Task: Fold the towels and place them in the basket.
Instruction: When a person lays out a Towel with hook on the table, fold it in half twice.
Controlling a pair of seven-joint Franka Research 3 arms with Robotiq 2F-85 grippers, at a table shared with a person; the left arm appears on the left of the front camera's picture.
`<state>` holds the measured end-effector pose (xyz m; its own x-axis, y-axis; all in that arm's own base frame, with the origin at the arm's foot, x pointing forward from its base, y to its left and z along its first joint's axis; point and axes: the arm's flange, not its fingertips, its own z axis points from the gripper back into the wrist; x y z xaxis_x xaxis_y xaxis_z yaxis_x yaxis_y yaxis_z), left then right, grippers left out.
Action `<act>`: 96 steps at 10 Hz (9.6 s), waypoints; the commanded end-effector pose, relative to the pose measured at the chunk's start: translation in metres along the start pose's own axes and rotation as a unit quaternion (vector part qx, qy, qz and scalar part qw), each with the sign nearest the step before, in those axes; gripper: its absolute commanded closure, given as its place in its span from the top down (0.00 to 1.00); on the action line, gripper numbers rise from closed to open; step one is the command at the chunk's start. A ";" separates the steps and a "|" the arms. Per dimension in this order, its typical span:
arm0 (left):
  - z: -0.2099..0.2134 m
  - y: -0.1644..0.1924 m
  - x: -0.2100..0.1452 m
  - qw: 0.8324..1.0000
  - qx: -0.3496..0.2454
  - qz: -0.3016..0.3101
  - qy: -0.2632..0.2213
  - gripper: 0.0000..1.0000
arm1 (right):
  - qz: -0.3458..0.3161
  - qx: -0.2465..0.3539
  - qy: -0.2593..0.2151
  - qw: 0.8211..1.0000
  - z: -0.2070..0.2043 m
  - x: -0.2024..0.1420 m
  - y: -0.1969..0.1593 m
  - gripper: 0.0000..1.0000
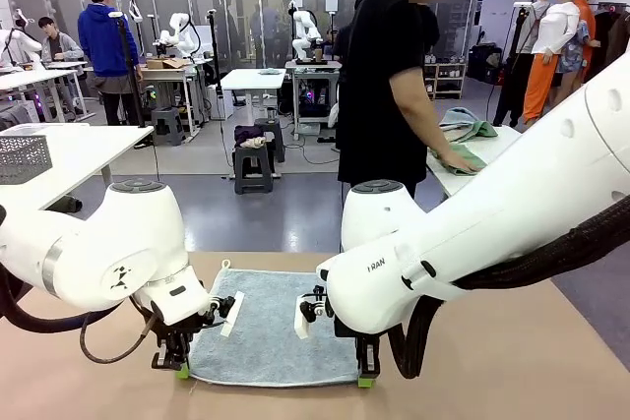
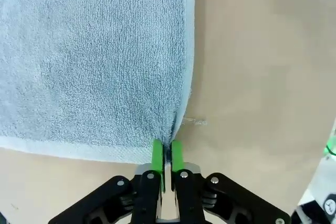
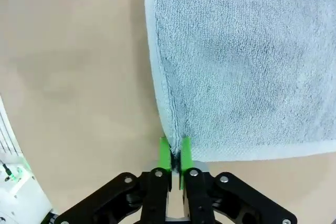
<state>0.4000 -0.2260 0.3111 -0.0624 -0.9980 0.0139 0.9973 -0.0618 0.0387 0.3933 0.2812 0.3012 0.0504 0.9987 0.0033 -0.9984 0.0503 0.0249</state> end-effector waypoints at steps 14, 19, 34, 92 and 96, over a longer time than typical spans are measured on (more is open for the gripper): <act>0.048 0.011 -0.009 1.000 0.014 0.005 -0.006 0.07 | 0.034 -0.024 0.007 0.999 0.033 0.000 -0.031 0.07; 0.069 0.096 -0.007 1.000 0.024 -0.012 0.000 0.07 | 0.031 -0.037 0.017 0.999 0.053 0.007 -0.095 0.07; 0.040 0.242 -0.025 0.996 0.053 0.075 0.021 0.27 | 0.023 -0.082 0.026 0.996 0.042 0.001 -0.240 0.27; 0.098 0.072 -0.265 0.886 0.047 0.096 -0.452 0.52 | -0.737 -0.099 -0.148 0.652 -0.008 -0.005 -0.186 0.84; 0.098 0.072 -0.265 0.886 0.047 0.096 -0.452 0.52 | -0.739 -0.087 -0.138 0.654 -0.012 -0.005 -0.186 0.58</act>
<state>0.4858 0.0349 0.4052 0.0686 -0.5679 0.8203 0.9881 0.1519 0.0225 0.5750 0.2602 0.2846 0.9446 -0.1554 0.2892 0.1335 0.9866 0.0939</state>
